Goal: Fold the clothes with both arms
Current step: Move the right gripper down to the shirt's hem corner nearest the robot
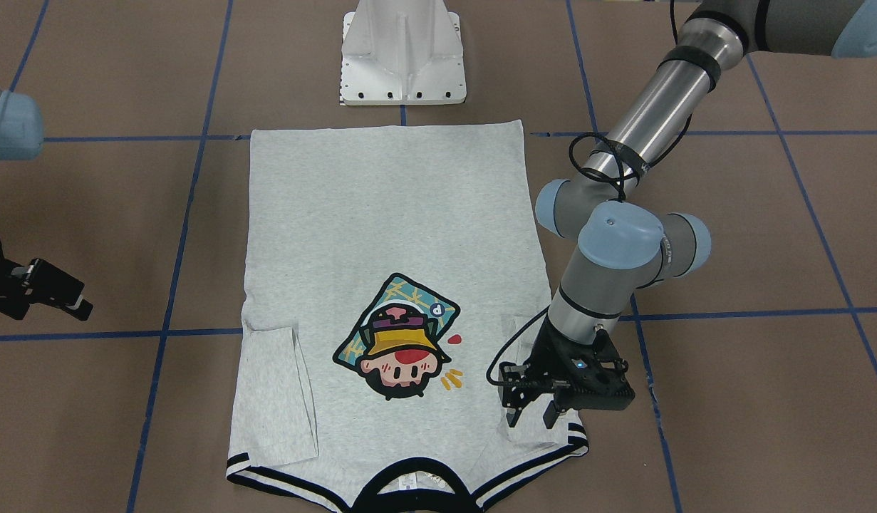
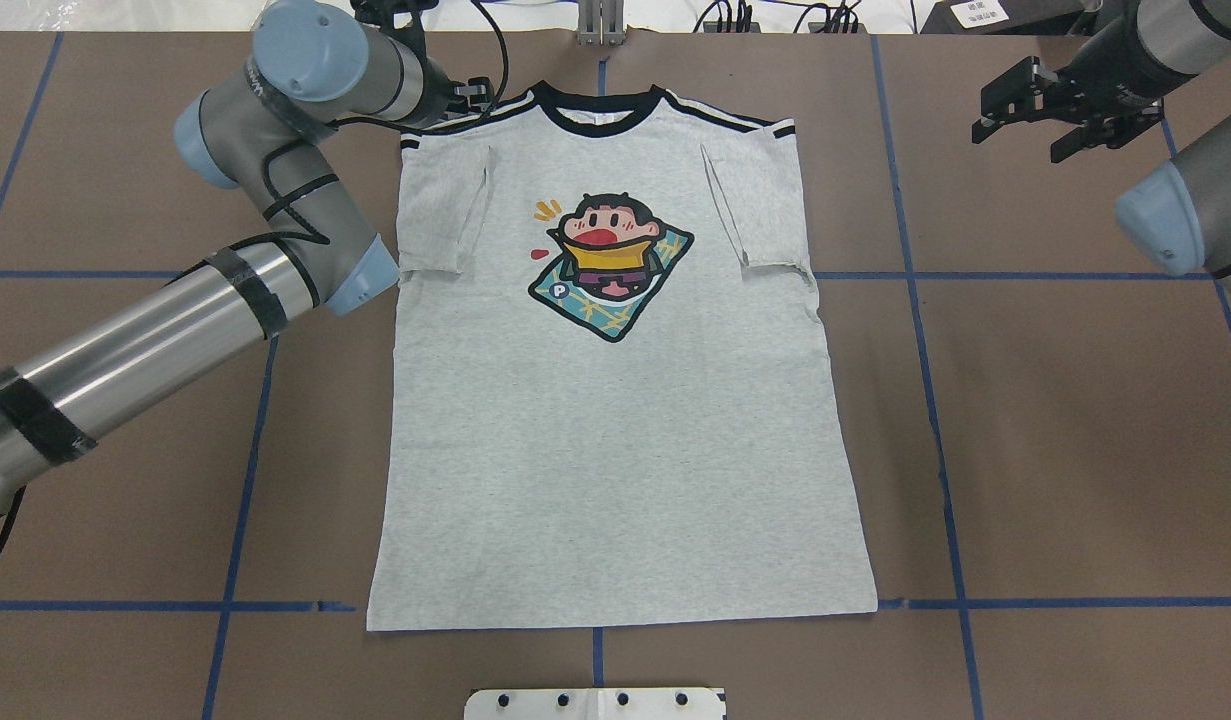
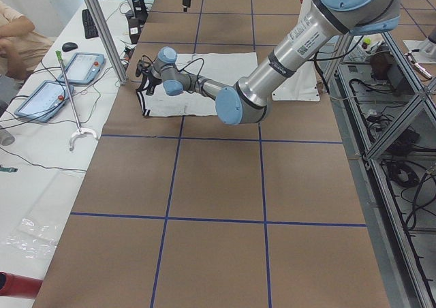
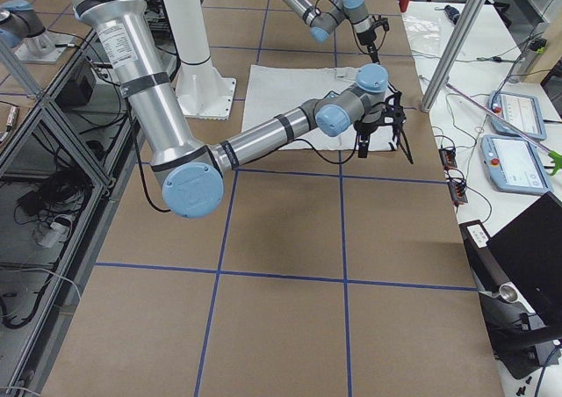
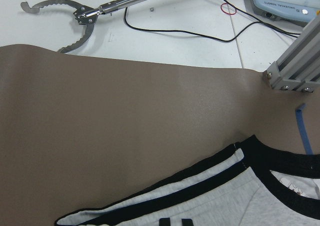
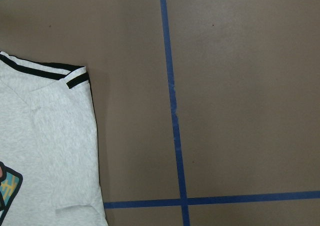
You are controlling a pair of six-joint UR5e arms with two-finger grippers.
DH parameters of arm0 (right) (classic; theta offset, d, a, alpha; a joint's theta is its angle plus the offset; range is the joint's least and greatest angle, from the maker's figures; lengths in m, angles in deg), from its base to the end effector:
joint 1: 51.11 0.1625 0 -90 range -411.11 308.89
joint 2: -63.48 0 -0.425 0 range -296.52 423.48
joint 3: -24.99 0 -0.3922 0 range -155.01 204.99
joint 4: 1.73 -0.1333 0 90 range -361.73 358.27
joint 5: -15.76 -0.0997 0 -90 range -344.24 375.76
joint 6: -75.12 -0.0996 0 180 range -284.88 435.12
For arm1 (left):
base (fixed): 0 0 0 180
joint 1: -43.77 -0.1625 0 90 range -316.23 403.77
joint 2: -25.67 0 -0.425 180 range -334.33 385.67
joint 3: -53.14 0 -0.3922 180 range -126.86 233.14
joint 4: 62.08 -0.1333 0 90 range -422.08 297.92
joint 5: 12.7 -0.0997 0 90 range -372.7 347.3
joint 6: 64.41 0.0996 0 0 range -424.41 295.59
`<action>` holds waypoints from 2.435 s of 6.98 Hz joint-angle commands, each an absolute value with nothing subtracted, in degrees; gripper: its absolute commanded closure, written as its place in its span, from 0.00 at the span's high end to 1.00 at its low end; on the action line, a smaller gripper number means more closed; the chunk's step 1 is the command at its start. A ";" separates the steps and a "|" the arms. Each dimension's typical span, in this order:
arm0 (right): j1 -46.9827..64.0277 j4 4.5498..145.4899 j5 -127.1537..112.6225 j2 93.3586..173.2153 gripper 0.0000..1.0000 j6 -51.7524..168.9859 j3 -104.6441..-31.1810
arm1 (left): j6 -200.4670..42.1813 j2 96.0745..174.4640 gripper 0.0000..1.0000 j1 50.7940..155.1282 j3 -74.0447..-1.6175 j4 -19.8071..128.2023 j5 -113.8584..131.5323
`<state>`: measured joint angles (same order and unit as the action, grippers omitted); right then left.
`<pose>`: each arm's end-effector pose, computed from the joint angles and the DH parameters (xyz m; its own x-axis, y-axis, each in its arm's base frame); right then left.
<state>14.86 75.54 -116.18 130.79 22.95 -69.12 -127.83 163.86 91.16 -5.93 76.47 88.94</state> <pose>-0.1989 -0.6099 0.3715 0.5585 0.1323 0.8189 -0.2071 0.9782 -0.0168 0.4726 -0.6810 0.2785 0.5149 0.0876 -0.8528 0.4091 0.8491 0.3342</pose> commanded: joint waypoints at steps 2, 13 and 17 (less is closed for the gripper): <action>0.54 76.14 -100.31 131.23 1.00 -0.12 -79.47 | -129.10 153.75 1.00 87.37 -23.72 76.08 92.68; -40.02 75.79 -69.41 154.00 0.89 -58.90 -100.43 | -130.95 143.54 1.00 86.04 -35.10 76.87 94.00; -44.78 75.71 -68.88 155.23 0.85 -62.43 -99.55 | -131.21 143.45 1.00 86.04 -35.19 76.79 93.92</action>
